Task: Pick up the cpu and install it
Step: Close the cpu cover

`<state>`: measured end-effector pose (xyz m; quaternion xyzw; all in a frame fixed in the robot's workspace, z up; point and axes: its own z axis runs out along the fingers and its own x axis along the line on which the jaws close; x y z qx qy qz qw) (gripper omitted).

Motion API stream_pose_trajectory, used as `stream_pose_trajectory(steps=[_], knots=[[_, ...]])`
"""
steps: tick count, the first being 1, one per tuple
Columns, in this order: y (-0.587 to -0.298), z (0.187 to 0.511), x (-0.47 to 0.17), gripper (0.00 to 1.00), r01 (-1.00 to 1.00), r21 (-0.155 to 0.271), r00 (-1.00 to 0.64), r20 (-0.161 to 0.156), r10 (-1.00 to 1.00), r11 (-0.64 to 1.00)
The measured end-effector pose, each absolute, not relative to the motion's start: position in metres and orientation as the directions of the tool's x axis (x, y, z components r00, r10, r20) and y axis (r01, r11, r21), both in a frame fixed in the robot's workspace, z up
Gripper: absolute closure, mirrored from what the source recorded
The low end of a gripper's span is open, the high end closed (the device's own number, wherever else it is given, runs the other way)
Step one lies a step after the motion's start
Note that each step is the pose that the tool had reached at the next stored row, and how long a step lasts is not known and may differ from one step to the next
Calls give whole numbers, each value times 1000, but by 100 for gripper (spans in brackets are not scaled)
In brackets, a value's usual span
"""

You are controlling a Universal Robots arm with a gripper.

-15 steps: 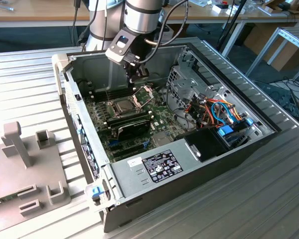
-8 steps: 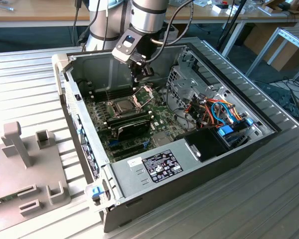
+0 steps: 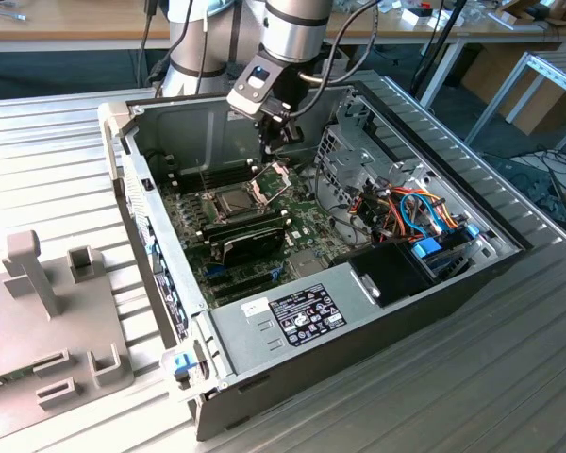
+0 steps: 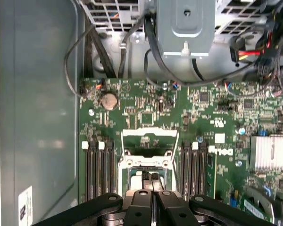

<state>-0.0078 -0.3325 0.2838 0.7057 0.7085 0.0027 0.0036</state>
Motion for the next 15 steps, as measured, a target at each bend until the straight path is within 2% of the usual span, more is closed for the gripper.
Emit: stream_pose_trajectory(steps=[15], knots=[[-332, 281, 45, 89, 1000, 9, -4, -1, 1000, 4]])
